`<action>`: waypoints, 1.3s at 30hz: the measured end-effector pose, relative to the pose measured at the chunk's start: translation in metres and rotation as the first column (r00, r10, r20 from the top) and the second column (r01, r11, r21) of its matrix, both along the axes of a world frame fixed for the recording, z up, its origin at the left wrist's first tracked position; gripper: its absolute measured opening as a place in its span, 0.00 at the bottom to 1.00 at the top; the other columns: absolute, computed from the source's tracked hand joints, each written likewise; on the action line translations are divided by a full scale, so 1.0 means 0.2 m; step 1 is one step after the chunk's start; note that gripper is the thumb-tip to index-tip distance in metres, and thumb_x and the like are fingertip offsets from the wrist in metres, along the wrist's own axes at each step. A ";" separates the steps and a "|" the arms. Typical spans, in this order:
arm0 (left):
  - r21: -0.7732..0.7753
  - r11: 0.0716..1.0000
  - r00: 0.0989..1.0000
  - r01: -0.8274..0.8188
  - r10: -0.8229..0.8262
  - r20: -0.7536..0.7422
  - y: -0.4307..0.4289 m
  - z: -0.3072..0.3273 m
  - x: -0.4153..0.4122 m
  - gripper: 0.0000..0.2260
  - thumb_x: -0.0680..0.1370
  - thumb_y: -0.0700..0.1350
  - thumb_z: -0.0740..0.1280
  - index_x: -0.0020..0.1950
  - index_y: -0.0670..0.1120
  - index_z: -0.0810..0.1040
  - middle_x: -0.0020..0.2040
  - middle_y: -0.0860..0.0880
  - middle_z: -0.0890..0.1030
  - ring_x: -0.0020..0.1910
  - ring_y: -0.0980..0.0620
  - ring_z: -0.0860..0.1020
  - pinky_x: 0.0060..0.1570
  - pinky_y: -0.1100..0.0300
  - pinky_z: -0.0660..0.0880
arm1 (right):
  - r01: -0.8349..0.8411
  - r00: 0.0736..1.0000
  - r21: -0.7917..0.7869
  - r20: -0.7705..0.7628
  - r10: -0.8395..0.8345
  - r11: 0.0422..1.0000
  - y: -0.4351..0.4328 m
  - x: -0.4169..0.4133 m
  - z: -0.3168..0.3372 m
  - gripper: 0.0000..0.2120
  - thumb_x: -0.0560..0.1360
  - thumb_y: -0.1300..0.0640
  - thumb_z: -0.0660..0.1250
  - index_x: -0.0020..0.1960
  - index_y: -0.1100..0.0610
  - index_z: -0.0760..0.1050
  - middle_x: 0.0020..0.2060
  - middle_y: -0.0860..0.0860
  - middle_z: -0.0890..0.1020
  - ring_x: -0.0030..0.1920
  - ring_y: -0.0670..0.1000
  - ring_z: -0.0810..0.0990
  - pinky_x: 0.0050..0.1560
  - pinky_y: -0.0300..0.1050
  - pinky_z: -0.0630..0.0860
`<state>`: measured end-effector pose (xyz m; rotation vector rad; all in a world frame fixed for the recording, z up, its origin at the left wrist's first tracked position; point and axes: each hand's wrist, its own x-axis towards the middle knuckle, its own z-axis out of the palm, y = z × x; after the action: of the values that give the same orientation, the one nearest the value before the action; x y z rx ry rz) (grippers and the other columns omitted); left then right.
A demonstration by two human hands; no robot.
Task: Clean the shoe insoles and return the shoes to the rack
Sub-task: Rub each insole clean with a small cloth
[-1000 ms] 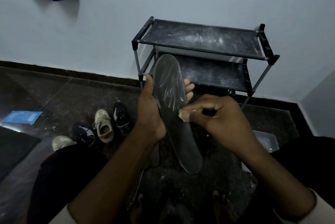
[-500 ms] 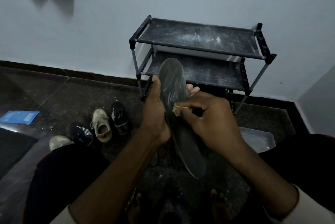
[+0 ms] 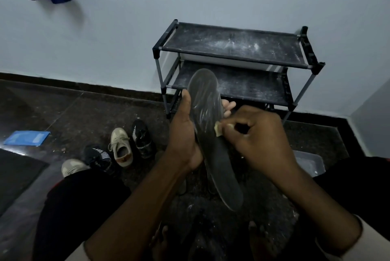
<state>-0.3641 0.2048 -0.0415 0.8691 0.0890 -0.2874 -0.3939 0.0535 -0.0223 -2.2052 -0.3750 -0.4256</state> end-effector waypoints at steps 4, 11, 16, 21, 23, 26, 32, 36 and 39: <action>-0.023 1.000 1.000 -0.016 0.017 0.024 -0.02 0.00 -0.02 0.32 0.83 0.63 0.52 0.56 0.39 0.85 0.58 0.36 0.82 0.57 0.42 0.83 0.59 0.50 0.80 | 0.016 0.999 -0.031 0.036 -0.015 0.999 0.04 0.02 0.00 0.04 0.74 0.63 0.75 0.45 0.54 0.87 0.41 0.45 0.85 0.43 0.41 0.82 0.48 0.32 0.77; -0.016 1.000 0.998 -0.026 0.027 0.050 -0.01 0.00 -0.02 0.32 0.84 0.63 0.52 0.66 0.38 0.78 0.60 0.36 0.81 0.60 0.40 0.80 0.65 0.47 0.76 | 0.063 0.993 -0.017 0.102 -0.061 0.998 -0.02 0.04 0.01 0.05 0.75 0.62 0.74 0.43 0.55 0.87 0.40 0.46 0.84 0.40 0.41 0.82 0.44 0.36 0.77; 0.008 1.000 0.999 0.008 -0.008 0.039 0.00 0.02 -0.02 0.36 0.82 0.66 0.50 0.64 0.36 0.78 0.59 0.35 0.82 0.60 0.41 0.82 0.59 0.50 0.80 | -0.044 0.998 -0.066 0.046 0.047 0.997 0.03 -0.03 -0.01 0.05 0.73 0.64 0.74 0.43 0.55 0.87 0.40 0.45 0.84 0.41 0.42 0.82 0.45 0.40 0.79; 0.038 0.998 0.998 -0.046 0.044 0.054 0.00 0.02 -0.03 0.31 0.84 0.62 0.50 0.54 0.42 0.86 0.52 0.40 0.85 0.52 0.45 0.84 0.55 0.53 0.81 | 0.055 0.993 -0.006 0.101 -0.054 0.998 -0.02 0.04 0.02 0.04 0.74 0.62 0.75 0.46 0.54 0.87 0.41 0.46 0.85 0.42 0.40 0.82 0.45 0.29 0.74; 0.023 0.999 0.999 -0.026 0.025 0.043 0.00 0.02 -0.02 0.34 0.83 0.65 0.50 0.61 0.39 0.81 0.58 0.36 0.83 0.57 0.42 0.83 0.59 0.49 0.79 | -0.020 0.999 -0.015 0.043 0.021 1.000 0.02 0.01 0.01 0.05 0.74 0.63 0.75 0.46 0.55 0.87 0.42 0.45 0.85 0.43 0.39 0.82 0.47 0.29 0.76; 0.006 1.000 1.000 -0.017 0.017 0.010 0.01 0.04 -0.02 0.39 0.81 0.68 0.50 0.73 0.35 0.69 0.69 0.32 0.75 0.67 0.39 0.77 0.70 0.44 0.71 | -0.084 0.996 -0.027 0.002 0.084 0.996 0.02 -0.03 -0.01 0.05 0.73 0.63 0.75 0.44 0.54 0.87 0.41 0.43 0.84 0.43 0.39 0.82 0.45 0.30 0.75; 0.009 0.999 0.999 -0.039 0.039 0.032 0.00 0.04 -0.03 0.36 0.82 0.66 0.50 0.68 0.35 0.75 0.61 0.34 0.81 0.61 0.40 0.81 0.60 0.48 0.79 | -0.065 0.998 0.002 0.025 0.065 0.998 0.00 0.00 0.01 0.06 0.74 0.63 0.75 0.46 0.54 0.87 0.43 0.43 0.84 0.44 0.40 0.82 0.46 0.31 0.76; -0.011 0.999 0.999 -0.041 0.041 0.022 0.00 0.06 -0.03 0.37 0.82 0.66 0.50 0.70 0.34 0.73 0.65 0.31 0.77 0.65 0.38 0.78 0.61 0.47 0.79 | -0.068 0.998 -0.015 0.017 0.069 0.998 0.00 -0.02 -0.01 0.06 0.73 0.64 0.75 0.43 0.53 0.87 0.40 0.41 0.83 0.42 0.40 0.82 0.43 0.34 0.77; 0.008 0.999 0.998 -0.042 0.042 0.040 -0.02 0.04 -0.04 0.32 0.83 0.64 0.51 0.54 0.42 0.86 0.53 0.39 0.84 0.51 0.44 0.84 0.55 0.52 0.81 | 0.044 0.995 0.043 0.090 -0.048 0.998 0.00 0.03 0.01 0.05 0.74 0.64 0.75 0.43 0.55 0.86 0.40 0.43 0.83 0.42 0.41 0.82 0.43 0.30 0.74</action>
<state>-0.3729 0.2006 -0.0342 0.8800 0.0712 -0.2305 -0.3888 0.0537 -0.0196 -2.1625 -0.3618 -0.5553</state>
